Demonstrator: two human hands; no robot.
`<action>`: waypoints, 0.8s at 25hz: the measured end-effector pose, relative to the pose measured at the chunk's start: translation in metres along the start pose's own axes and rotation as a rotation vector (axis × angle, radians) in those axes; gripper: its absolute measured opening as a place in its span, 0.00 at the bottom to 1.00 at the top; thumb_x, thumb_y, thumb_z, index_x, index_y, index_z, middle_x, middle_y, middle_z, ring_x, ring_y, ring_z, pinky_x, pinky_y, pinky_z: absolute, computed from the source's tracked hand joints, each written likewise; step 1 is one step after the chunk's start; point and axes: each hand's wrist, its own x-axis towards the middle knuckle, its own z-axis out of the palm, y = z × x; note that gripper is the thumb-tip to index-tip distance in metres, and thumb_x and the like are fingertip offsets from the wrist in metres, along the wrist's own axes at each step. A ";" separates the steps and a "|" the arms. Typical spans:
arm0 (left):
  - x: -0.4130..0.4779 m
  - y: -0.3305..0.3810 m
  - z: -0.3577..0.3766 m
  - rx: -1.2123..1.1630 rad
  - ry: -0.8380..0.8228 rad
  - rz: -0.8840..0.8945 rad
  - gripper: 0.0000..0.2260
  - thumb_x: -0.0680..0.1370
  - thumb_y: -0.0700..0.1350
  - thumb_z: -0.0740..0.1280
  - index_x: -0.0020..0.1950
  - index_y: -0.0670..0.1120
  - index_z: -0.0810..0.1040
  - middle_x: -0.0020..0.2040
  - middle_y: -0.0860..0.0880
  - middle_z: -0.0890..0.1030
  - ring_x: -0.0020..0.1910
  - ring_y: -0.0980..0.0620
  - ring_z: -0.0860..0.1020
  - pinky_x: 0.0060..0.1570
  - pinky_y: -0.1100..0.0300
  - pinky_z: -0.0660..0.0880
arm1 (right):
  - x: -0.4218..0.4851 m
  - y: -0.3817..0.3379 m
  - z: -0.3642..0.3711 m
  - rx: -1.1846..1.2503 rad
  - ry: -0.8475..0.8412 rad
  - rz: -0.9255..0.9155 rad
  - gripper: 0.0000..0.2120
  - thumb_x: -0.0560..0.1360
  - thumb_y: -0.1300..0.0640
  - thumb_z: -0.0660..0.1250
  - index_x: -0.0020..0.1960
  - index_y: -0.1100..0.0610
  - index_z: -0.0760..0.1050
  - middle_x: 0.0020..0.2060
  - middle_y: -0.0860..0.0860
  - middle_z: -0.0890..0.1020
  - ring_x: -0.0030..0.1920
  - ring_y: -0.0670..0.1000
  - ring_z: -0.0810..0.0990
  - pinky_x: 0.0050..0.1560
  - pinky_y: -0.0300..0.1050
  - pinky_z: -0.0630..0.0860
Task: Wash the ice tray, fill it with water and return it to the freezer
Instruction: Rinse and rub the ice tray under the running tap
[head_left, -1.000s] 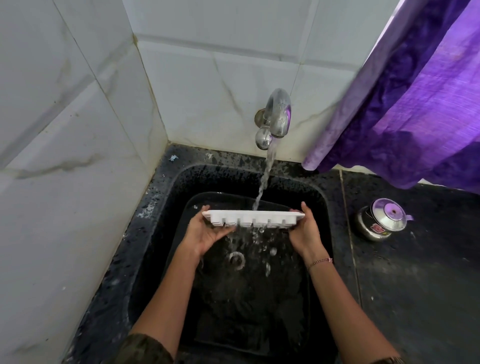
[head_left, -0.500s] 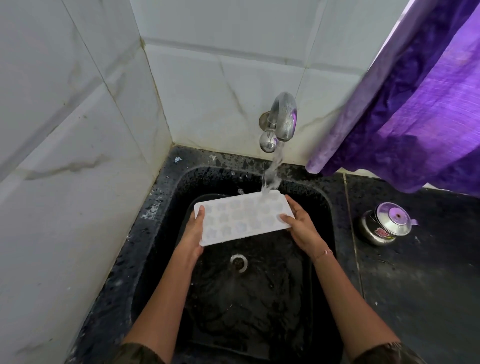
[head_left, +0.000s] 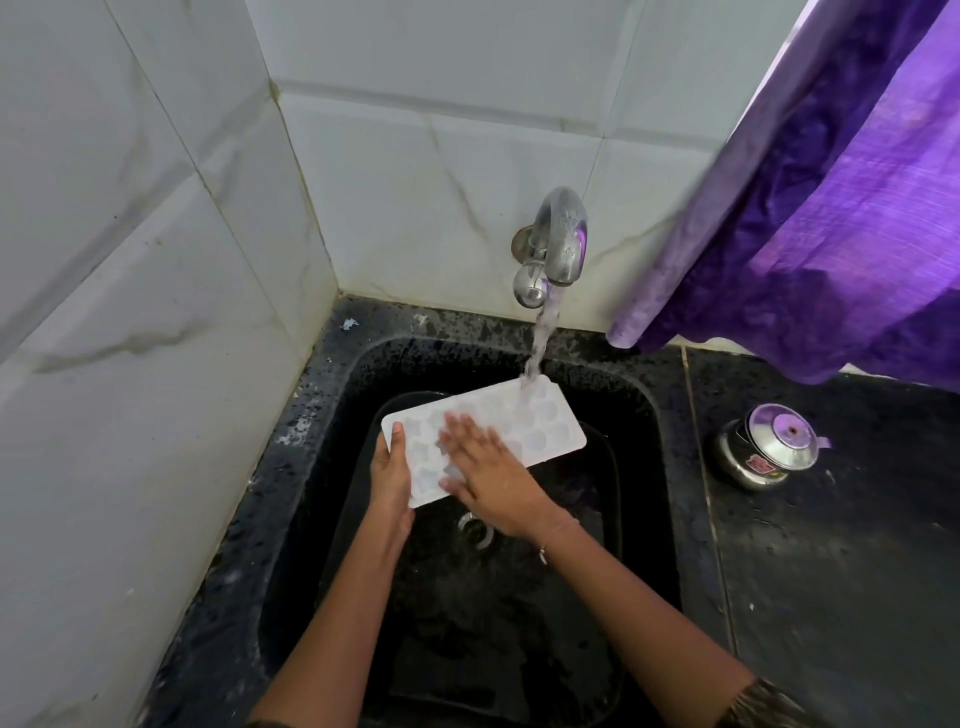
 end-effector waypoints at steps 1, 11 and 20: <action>0.000 0.000 -0.005 -0.008 0.014 -0.002 0.17 0.81 0.53 0.58 0.67 0.46 0.70 0.60 0.44 0.78 0.54 0.43 0.79 0.53 0.48 0.77 | -0.007 0.008 -0.005 0.116 -0.033 -0.055 0.29 0.80 0.42 0.45 0.76 0.55 0.55 0.77 0.50 0.50 0.77 0.49 0.48 0.76 0.46 0.48; -0.005 -0.007 -0.023 0.012 0.013 -0.062 0.19 0.81 0.52 0.57 0.71 0.48 0.67 0.63 0.43 0.76 0.56 0.43 0.78 0.52 0.48 0.76 | 0.059 0.079 -0.134 0.898 0.632 0.633 0.19 0.77 0.43 0.61 0.55 0.59 0.72 0.46 0.54 0.81 0.46 0.54 0.81 0.51 0.52 0.78; -0.004 -0.018 -0.036 0.036 -0.030 -0.082 0.18 0.81 0.52 0.57 0.70 0.48 0.68 0.60 0.44 0.78 0.49 0.48 0.80 0.46 0.53 0.77 | 0.107 0.073 -0.148 1.543 0.521 0.628 0.09 0.81 0.56 0.55 0.48 0.60 0.69 0.33 0.54 0.72 0.20 0.44 0.71 0.20 0.34 0.65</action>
